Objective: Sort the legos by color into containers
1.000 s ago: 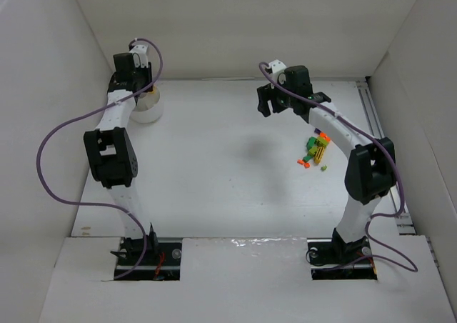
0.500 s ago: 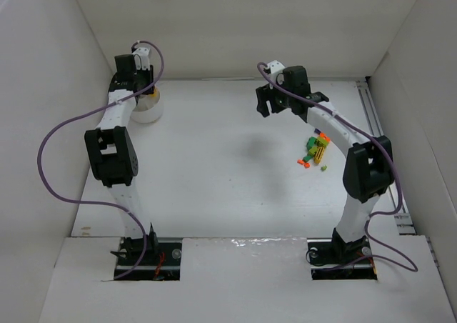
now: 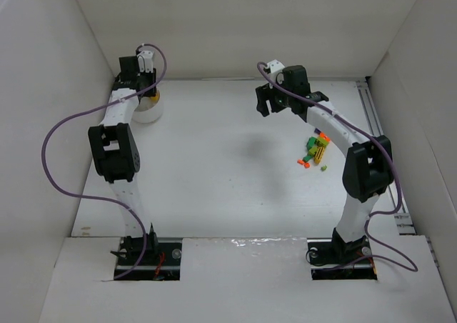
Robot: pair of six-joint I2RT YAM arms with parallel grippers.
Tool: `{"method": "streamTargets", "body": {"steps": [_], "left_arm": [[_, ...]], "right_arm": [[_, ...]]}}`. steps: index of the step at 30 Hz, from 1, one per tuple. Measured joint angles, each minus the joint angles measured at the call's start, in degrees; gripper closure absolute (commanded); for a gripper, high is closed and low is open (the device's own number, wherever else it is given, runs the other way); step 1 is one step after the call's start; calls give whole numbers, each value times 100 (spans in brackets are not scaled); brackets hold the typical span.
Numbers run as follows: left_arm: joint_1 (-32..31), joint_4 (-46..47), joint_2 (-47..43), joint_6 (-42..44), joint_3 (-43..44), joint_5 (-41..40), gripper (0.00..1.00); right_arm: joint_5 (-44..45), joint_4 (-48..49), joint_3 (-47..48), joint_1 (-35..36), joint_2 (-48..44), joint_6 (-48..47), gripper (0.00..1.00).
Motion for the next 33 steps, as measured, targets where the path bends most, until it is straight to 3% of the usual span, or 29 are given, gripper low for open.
{"method": "streamTargets", "body": {"steps": [10,16,28,33], "left_arm": [[-35,-116,166,-7,232,-4,74],[-35,-105,173,-66,236,22,54],[-57,98,35,-251,236,160,52],[-168,446,-732,-367,-142,354,52]], "right_arm": [[0,0,0,0,0,0,20],[7,0,0,0,0,0,20],[107,33,-417,-101,-83,162,22],[20,-190,-1189,-723,-570,433,24]]}}
